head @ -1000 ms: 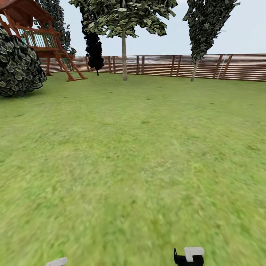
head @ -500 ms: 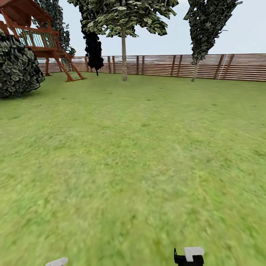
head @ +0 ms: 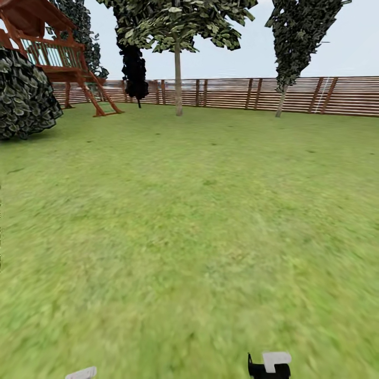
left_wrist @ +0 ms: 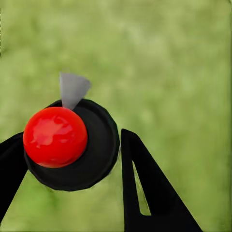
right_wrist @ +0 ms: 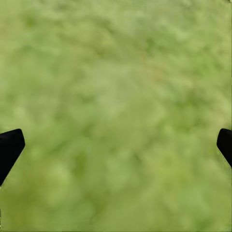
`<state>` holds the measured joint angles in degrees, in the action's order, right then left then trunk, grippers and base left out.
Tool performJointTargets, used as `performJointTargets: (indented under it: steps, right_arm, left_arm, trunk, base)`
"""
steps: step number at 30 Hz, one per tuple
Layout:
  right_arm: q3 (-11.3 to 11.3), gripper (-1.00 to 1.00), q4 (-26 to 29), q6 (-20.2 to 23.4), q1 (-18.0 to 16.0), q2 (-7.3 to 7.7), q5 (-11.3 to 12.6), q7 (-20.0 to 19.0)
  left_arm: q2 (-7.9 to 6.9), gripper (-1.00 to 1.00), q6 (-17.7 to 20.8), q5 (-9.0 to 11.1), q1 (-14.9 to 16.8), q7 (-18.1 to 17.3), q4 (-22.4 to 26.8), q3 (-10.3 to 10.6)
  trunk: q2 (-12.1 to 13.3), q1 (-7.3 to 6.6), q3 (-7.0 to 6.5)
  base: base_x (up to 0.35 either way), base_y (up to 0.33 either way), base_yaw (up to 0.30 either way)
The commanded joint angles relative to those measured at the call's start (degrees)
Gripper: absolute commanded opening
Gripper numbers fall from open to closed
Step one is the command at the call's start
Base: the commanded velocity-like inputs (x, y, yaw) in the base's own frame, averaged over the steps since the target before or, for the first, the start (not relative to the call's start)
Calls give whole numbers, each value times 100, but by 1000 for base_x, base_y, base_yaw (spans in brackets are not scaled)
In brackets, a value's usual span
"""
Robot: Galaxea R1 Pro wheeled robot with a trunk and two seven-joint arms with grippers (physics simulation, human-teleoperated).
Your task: In the garden, pick up the pesticide atomizer on the floor and spray pesticide onto both trees until each tree trunk is fully covered.
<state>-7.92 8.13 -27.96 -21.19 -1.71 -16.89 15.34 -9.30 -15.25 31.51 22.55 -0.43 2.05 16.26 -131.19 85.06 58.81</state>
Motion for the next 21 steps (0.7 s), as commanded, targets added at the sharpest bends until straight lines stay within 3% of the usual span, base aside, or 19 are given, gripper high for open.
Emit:
performJointTargets:
  steps: [1,6,21]
  right_arm:
    - [-43,100,-4,-15,-4,-4,-60,22]
    - [-43,100,-4,-16,-4,-5,-60,22]
    - [-35,100,-400,-8,-3,-6,-71,-4]
  left_arm:
    - [3,-100,-15,50,3,-6,-3,49]
    - [5,-100,-18,50,3,-7,-3,46]
    - [7,-100,-18,57,3,-4,-3,48]
  trunk:
    - [-2,3,7]
    - [-2,3,18]
    - [-2,3,19]
  base:
    - [340,0,192]
    - [340,0,132]
    - [340,0,3]
